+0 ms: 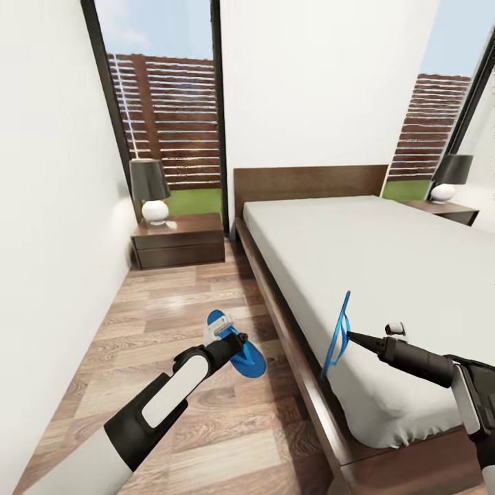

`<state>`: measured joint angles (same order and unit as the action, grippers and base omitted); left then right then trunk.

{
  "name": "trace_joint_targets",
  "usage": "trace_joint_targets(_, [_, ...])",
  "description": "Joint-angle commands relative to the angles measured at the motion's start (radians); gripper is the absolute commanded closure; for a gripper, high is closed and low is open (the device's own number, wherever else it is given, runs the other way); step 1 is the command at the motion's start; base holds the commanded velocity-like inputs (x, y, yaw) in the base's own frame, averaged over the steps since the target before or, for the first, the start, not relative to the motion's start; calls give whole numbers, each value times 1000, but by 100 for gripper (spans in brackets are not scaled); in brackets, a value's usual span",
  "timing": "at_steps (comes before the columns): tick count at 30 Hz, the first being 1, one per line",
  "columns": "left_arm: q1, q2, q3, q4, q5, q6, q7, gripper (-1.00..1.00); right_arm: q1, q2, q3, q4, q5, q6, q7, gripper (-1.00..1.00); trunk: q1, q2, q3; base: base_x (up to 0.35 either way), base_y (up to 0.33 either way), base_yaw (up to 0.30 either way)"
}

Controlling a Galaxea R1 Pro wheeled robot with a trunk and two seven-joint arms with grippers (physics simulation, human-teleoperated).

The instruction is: In the bedroom, move the book from the bed onto either nightstand, and place the two sandals side by side next to the bed.

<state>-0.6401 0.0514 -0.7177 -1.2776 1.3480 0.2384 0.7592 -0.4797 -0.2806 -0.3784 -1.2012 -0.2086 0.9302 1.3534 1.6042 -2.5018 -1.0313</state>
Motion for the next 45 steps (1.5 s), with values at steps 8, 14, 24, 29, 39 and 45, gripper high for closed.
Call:
trace_joint_targets(8, [-1, 1, -47, -1, 2, 1, 6, 100, 0, 0, 1, 0, -2, 7, 1, 100, -2, 1, 15, 0, 0, 0])
trace_joint_targets(14, [-1, 1, -49, -1, 3, 1, 6, 100, 0, 0, 1, 0, -2, 7, 1, 100, -8, 9, 37, 0, 0, 0])
trace_joint_targets(24, [-1, 1, -49, -1, 2, 1, 6, 100, 0, 0, 1, 0, -2, 7, 1, 100, -46, 79, 68, 0, 0, 0])
trace_joint_targets(29, [-1, 1, -49, -2, 2, 1, 6, 100, 0, 0, 1, 0, -2, 7, 1, 100, -46, 79, 68, 0, 0, -43])
trace_joint_targets(39, [-1, 1, -49, -2, 4, 2, 6, 100, 0, -3, 3, -43, -2, 8, 3, 100, -46, 79, 68, 0, 0, -262])
trace_joint_targets(45, [-1, 1, -50, -9, 5, 4, 8, 100, 5, -7, -1, 9, -2, 6, 0, 100, -46, 79, 68, 0, 0, -282])
